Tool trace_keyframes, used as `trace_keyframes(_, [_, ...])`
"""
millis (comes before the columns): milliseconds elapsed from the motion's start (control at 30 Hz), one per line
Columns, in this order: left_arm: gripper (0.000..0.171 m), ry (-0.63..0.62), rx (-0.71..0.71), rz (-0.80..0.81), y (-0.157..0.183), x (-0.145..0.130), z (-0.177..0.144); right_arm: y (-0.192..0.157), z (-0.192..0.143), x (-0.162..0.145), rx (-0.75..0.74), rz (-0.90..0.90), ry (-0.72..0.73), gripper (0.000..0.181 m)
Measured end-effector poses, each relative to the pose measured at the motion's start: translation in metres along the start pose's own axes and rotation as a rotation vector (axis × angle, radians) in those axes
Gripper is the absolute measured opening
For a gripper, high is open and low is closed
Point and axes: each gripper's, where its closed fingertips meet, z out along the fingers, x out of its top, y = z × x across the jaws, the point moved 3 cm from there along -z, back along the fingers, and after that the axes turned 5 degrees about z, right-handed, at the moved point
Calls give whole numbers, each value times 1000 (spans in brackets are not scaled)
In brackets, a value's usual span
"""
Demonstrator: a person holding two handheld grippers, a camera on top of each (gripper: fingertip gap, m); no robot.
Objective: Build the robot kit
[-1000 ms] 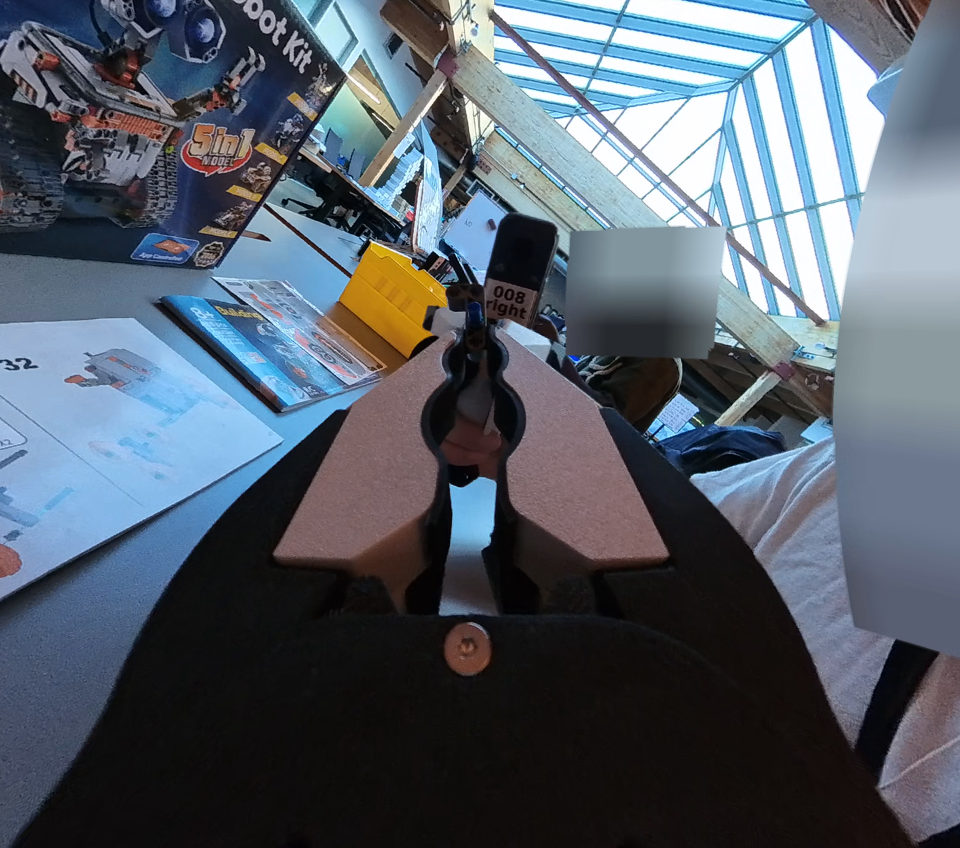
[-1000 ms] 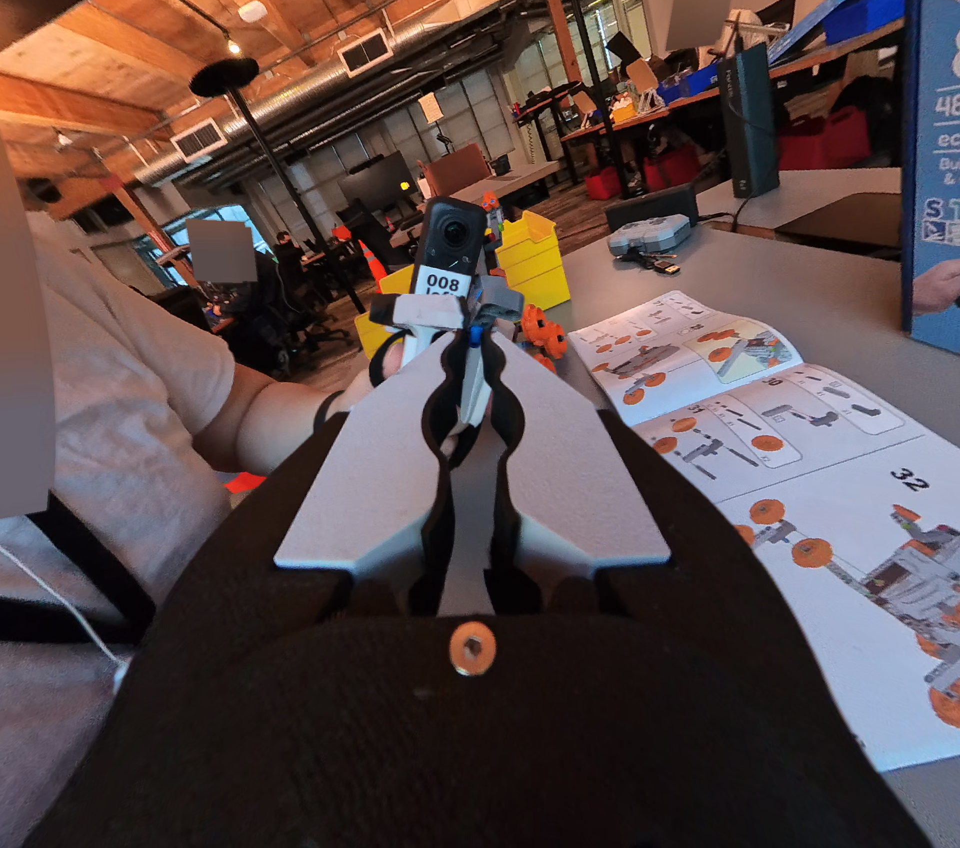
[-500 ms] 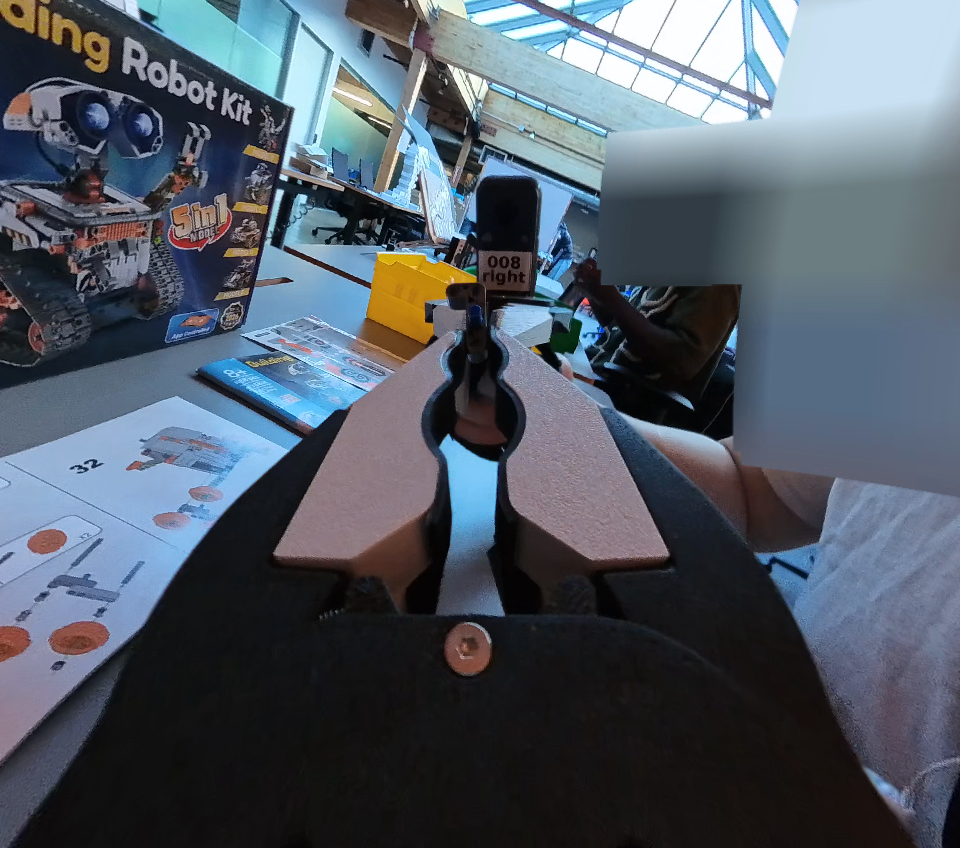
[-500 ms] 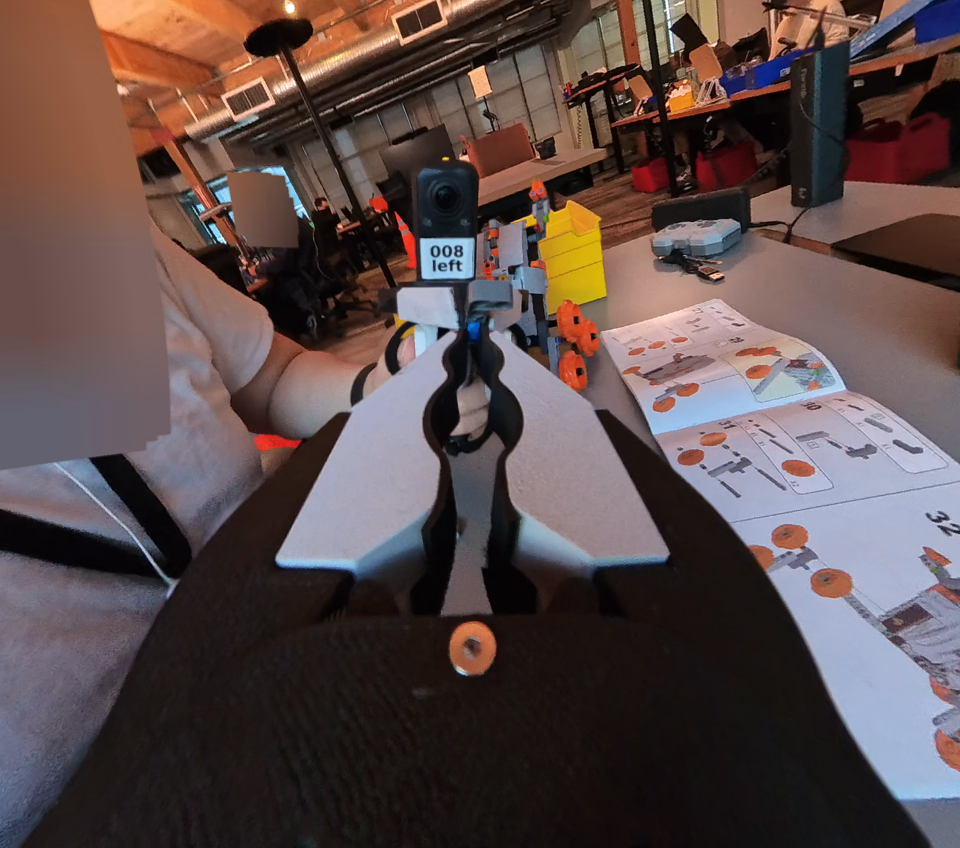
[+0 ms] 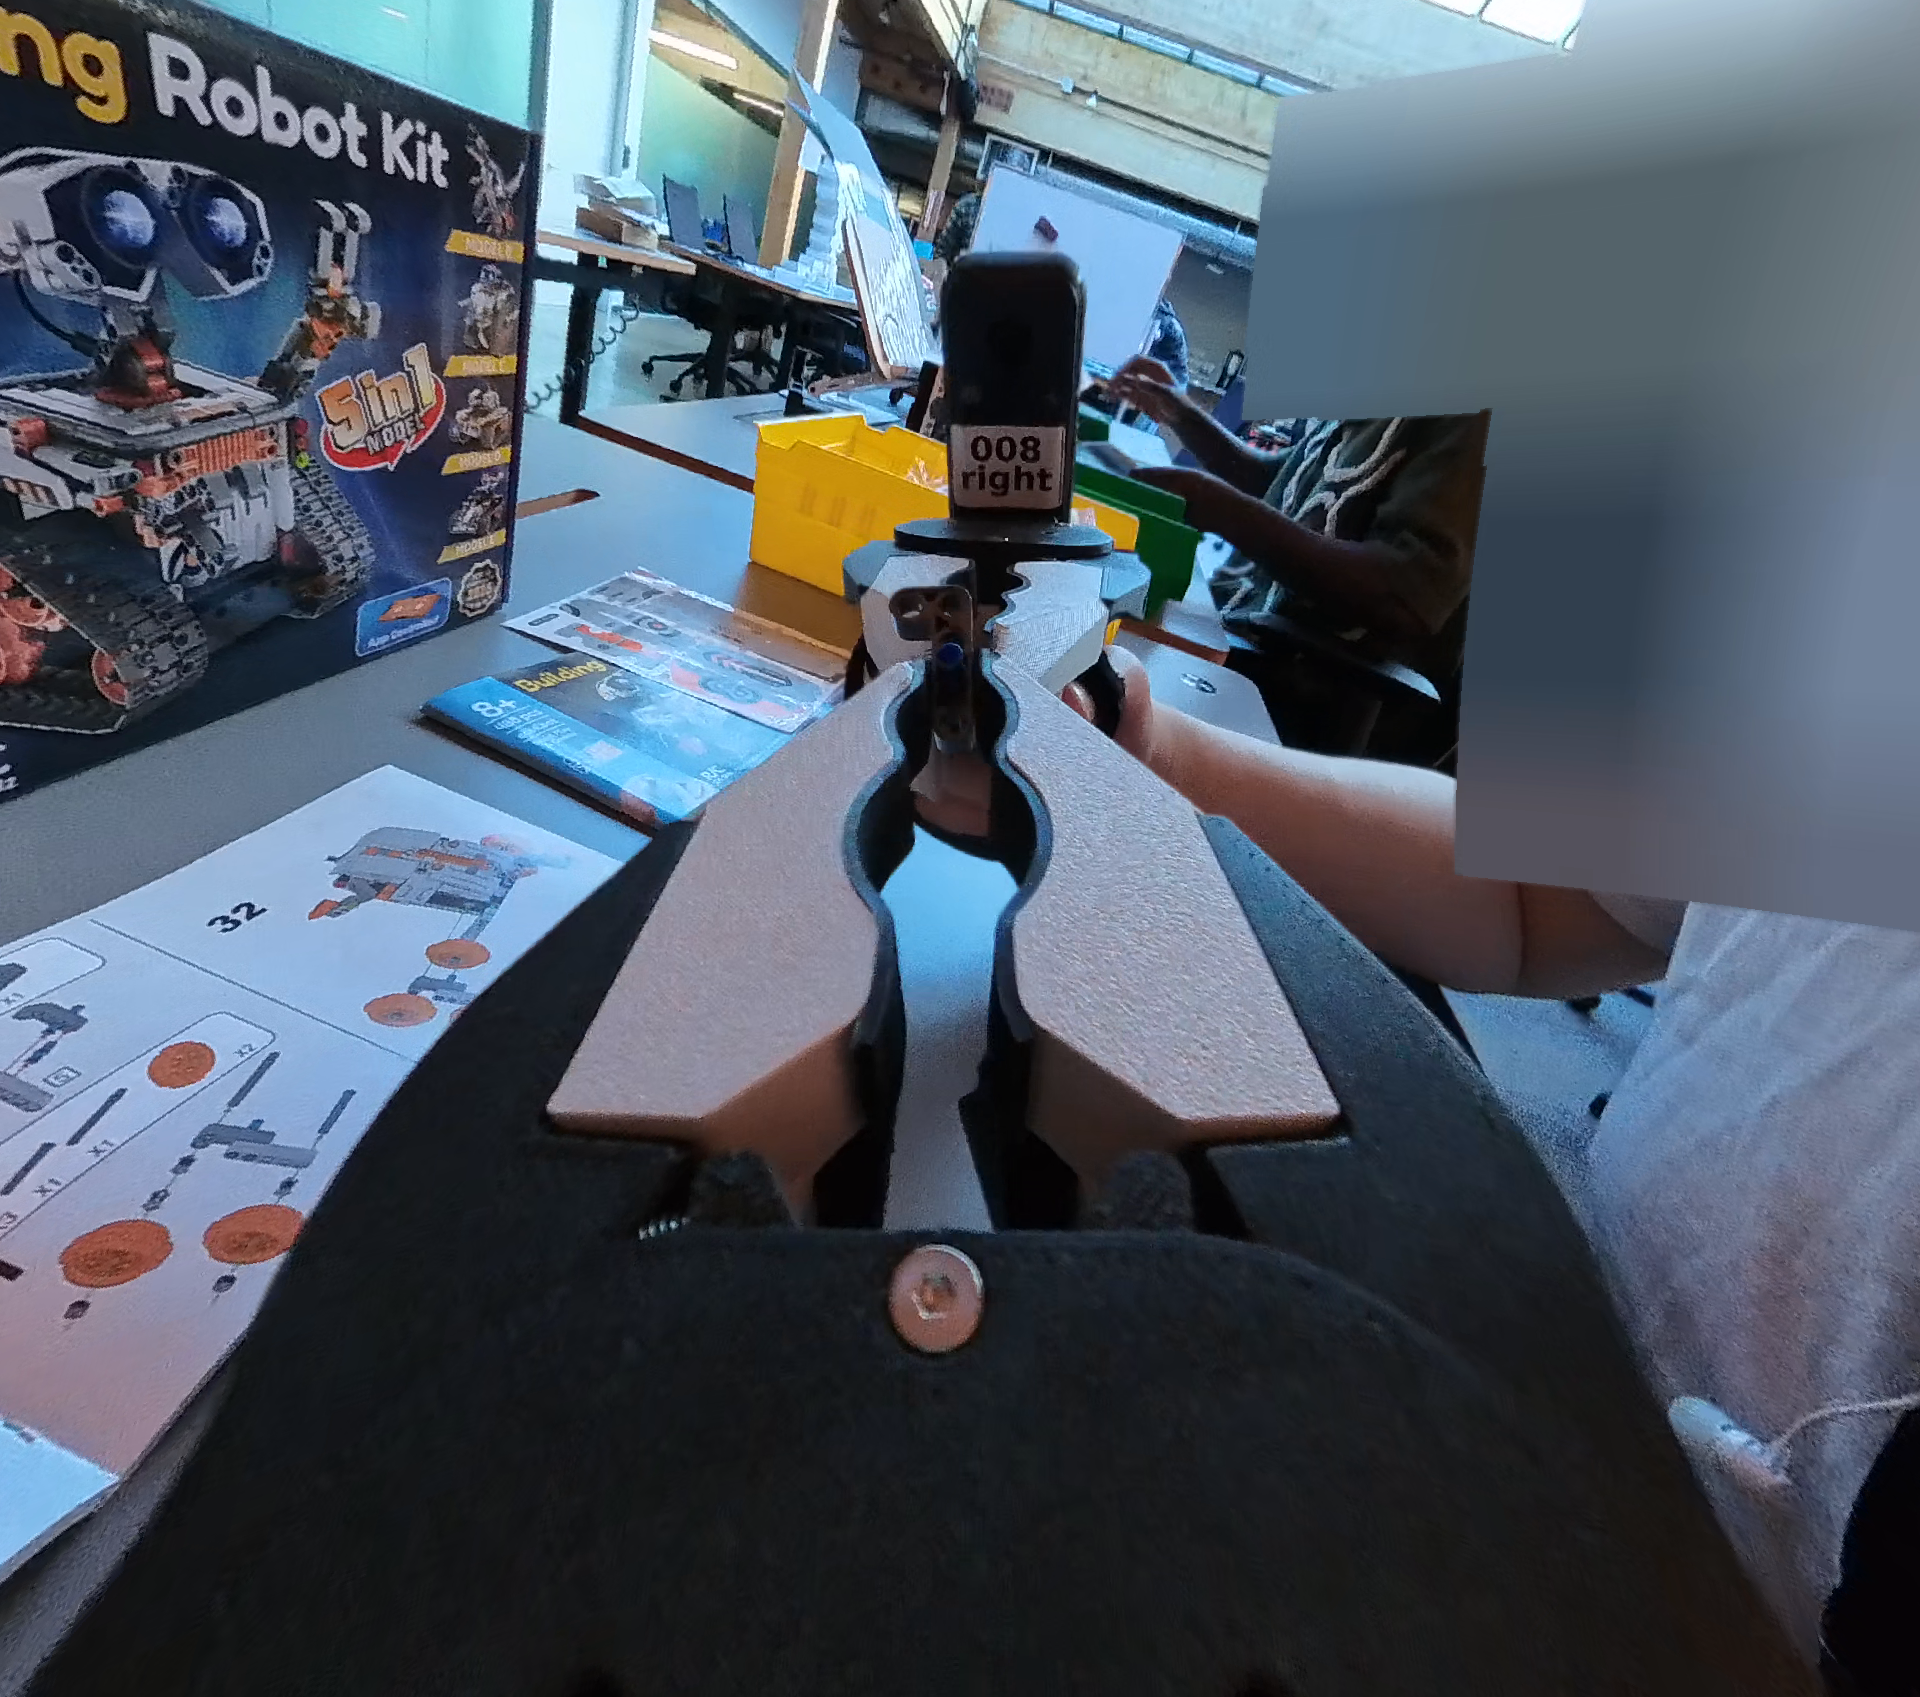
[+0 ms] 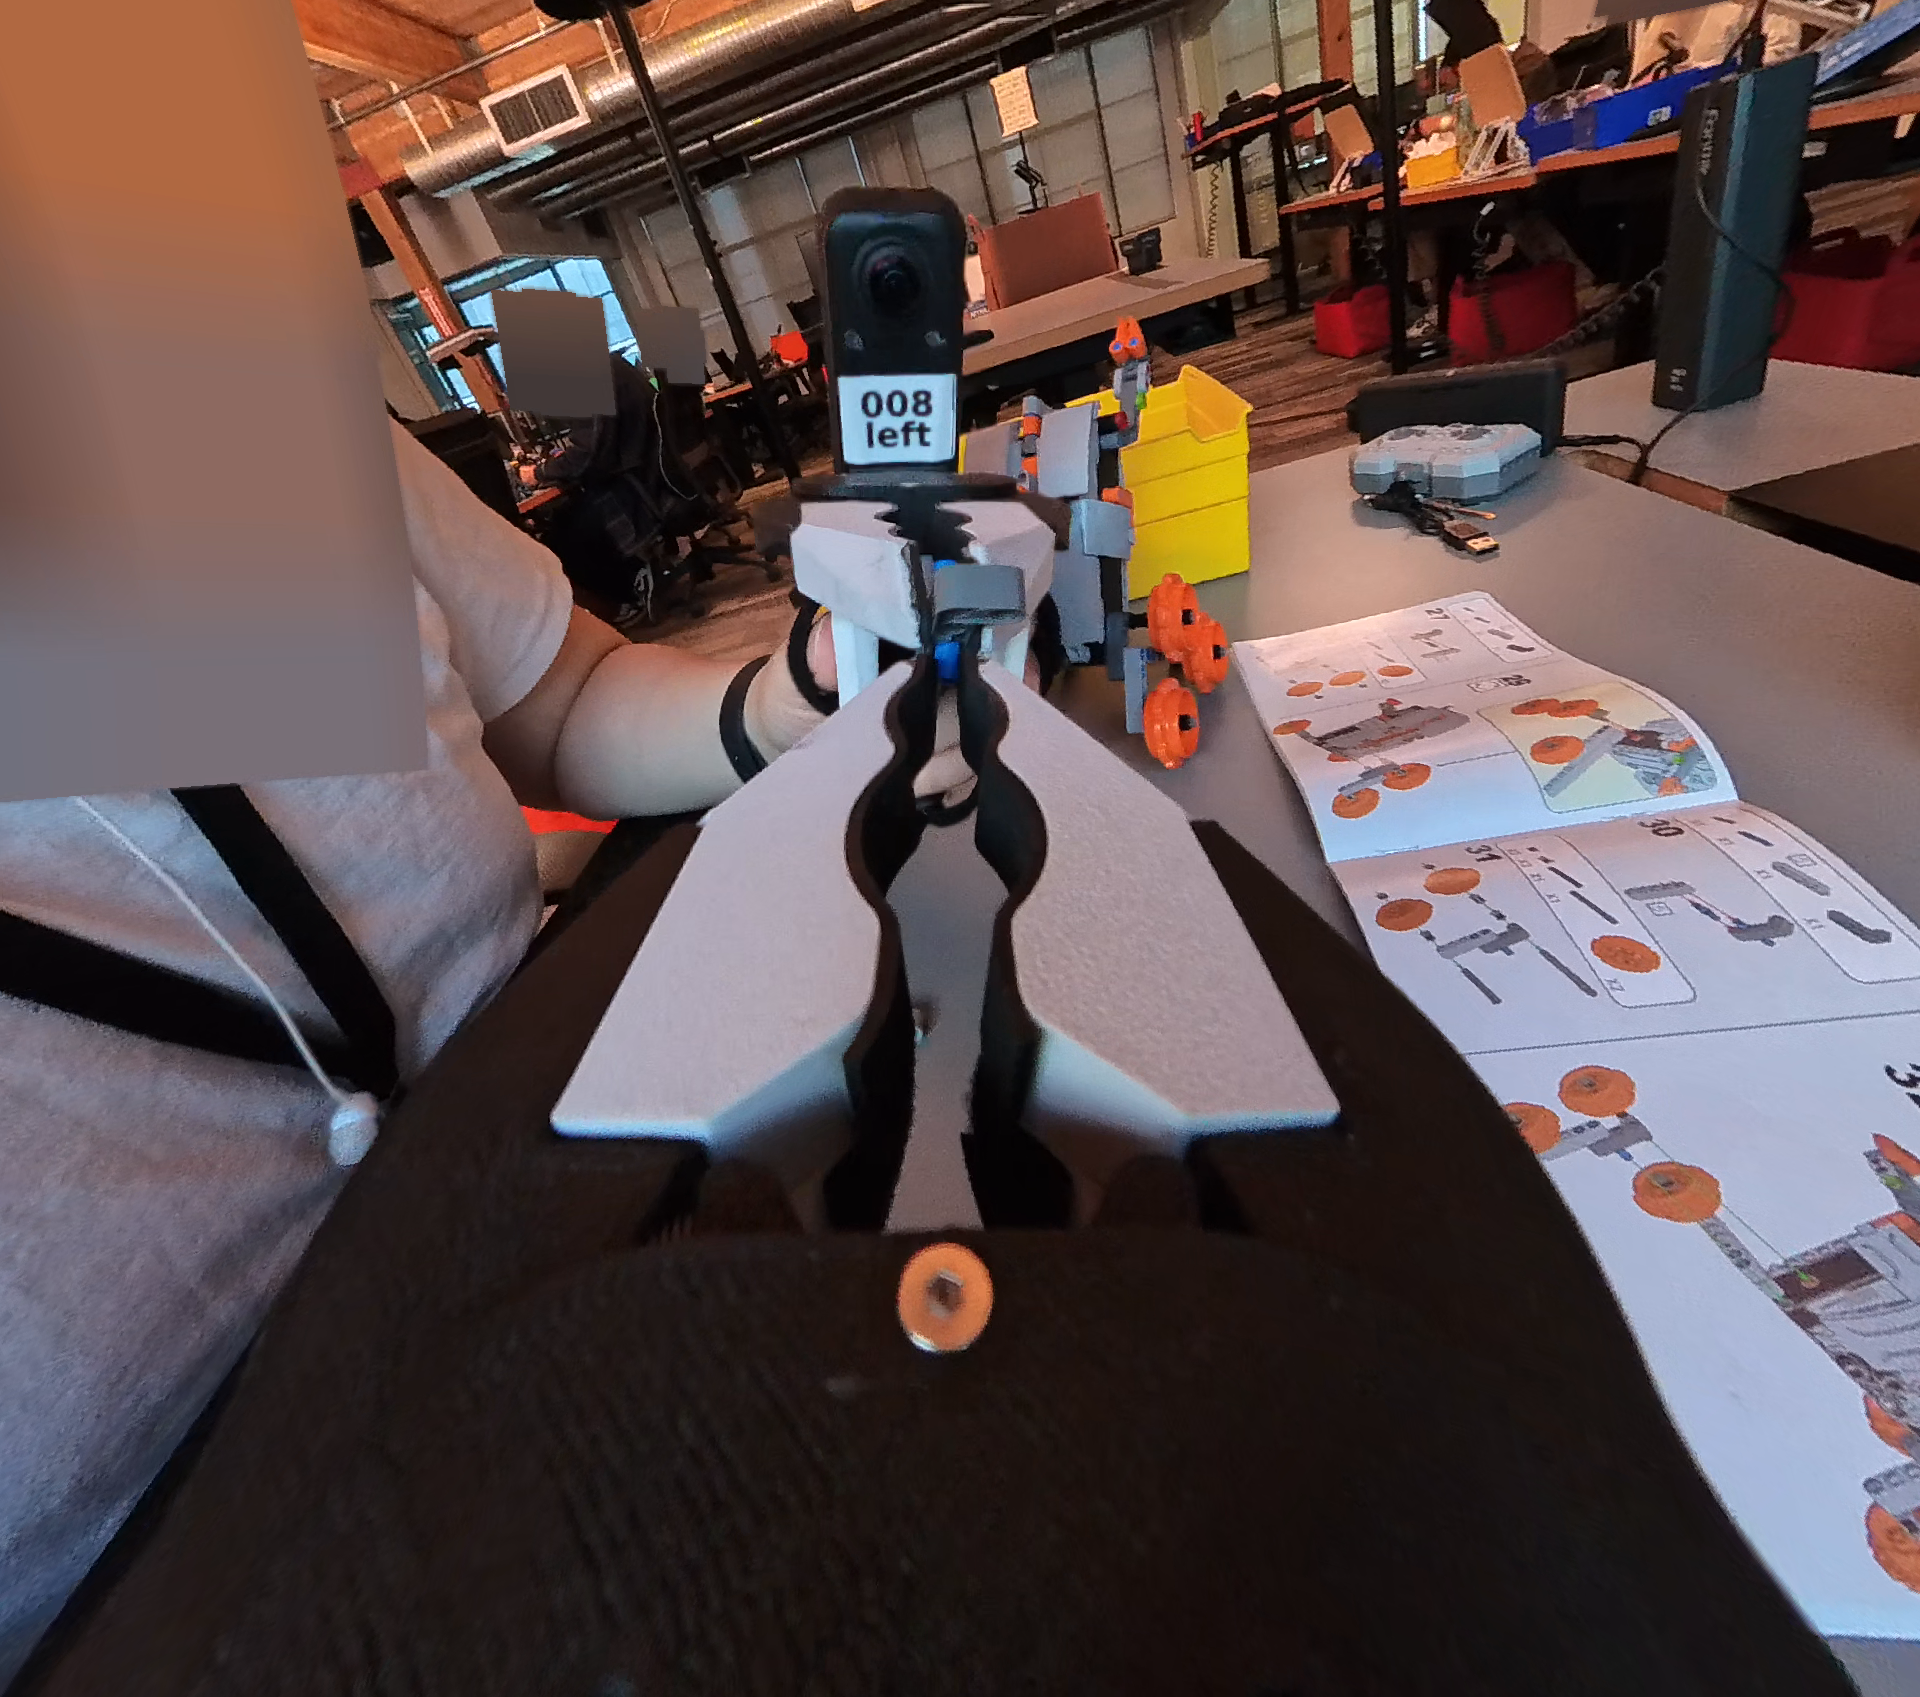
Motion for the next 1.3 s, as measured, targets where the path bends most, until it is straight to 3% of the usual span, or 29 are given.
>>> trace_keyframes(400, [5,44,-48,-24,2,2,-1,-3,-3,5,3,-23,26,3])
trace_keyframes(767, [5,22,-35,73,7,1,-1,-8,-3,3,39,-31,21,4])
trace_keyframes(1067, [5,59,-64,17,6,0,-2,-8,-2,2,9,-84,-2,4])
trace_keyframes(1200, [5,8,-25,64,6,-1,-1,-7,-3,0,2,-103,-12,4])
trace_keyframes(1300, [5,10,-51,-2,9,1,0,-10,-4,1,36,-96,0,4])
